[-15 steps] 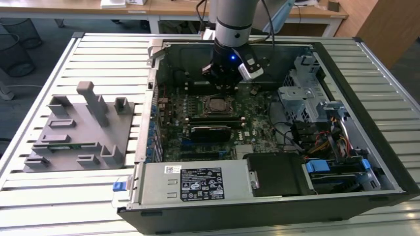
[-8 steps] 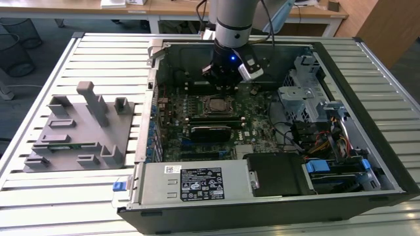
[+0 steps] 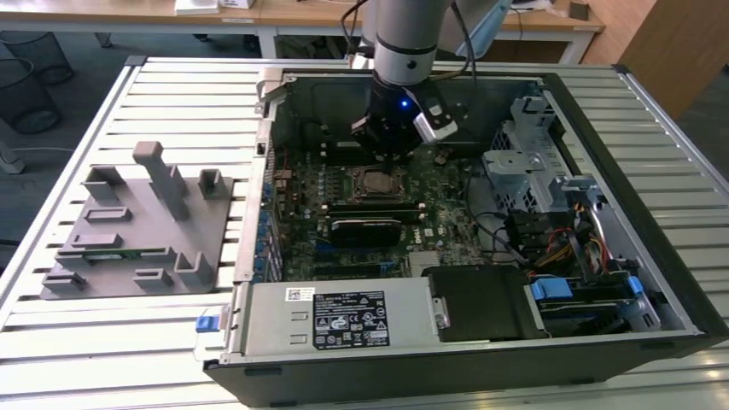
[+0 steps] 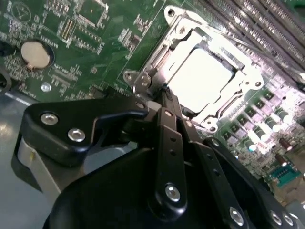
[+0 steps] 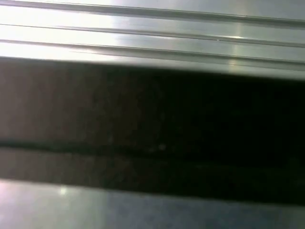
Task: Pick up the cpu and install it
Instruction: 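Install the first cpu locking lever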
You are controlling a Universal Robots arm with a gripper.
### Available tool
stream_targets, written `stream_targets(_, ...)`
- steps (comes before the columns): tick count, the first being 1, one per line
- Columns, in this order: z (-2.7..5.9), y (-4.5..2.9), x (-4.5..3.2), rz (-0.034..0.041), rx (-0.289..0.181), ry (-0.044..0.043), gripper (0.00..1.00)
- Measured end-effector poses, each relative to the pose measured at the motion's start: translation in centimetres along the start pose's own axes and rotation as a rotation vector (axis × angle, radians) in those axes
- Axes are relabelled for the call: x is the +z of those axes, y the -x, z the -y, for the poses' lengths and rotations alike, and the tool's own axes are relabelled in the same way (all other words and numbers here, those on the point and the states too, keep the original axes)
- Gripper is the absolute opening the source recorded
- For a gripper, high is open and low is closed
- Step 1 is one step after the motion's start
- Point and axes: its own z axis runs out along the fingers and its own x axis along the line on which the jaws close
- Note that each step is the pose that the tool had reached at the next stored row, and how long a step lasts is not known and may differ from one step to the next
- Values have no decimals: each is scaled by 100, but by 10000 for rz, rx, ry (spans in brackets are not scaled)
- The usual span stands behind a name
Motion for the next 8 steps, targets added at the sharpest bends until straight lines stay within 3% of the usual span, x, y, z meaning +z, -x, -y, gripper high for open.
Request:
stream_targets(4,0,7,19,-39,5,-169,11)
stream_targets(8,0,7,-2,-42,5,-150,11)
